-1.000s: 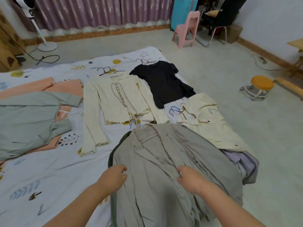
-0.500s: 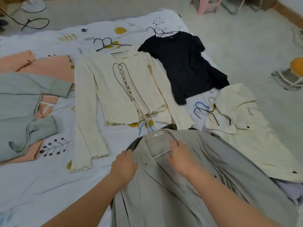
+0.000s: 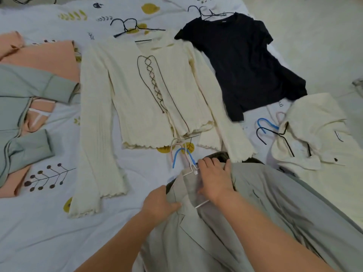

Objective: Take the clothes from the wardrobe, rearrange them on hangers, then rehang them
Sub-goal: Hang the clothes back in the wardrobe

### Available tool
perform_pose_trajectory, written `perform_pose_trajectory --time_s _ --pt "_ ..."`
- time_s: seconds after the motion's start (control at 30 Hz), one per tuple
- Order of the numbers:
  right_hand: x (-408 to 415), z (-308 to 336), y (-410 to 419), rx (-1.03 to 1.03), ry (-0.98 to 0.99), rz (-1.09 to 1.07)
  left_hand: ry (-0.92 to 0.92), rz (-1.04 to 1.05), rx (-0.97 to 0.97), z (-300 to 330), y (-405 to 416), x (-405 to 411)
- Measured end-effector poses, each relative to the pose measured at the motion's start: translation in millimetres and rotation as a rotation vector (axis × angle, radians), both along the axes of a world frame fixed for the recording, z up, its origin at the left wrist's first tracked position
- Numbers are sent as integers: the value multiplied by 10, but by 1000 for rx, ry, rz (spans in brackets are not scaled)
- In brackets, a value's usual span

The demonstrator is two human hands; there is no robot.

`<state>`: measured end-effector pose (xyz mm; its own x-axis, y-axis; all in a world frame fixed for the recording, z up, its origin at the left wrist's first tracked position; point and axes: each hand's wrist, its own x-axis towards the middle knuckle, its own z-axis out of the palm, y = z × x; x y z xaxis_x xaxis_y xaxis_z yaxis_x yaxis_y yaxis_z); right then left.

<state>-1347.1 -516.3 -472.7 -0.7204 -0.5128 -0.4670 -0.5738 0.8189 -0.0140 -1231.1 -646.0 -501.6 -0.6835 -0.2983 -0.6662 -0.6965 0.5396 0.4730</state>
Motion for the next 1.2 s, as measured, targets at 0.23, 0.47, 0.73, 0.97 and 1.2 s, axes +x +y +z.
perform_pose_trajectory --time_s 0.23,0.47,0.73,0.97,1.2 --pt "139 472 88 -17 22 42 183 53 66 467 125 392" --pt "454 1180 319 -107 80 50 264 3 -15 1170 273 661" --pt "896 2191 678 -223 130 127 404 -28 -91 2070 517 1135" --pt "1430 2998 1207 -346 183 190 523 46 -93 2768 949 1813" --pt "2101 3654 1747 -369 216 361 579 69 -88 3349 1467 2613"
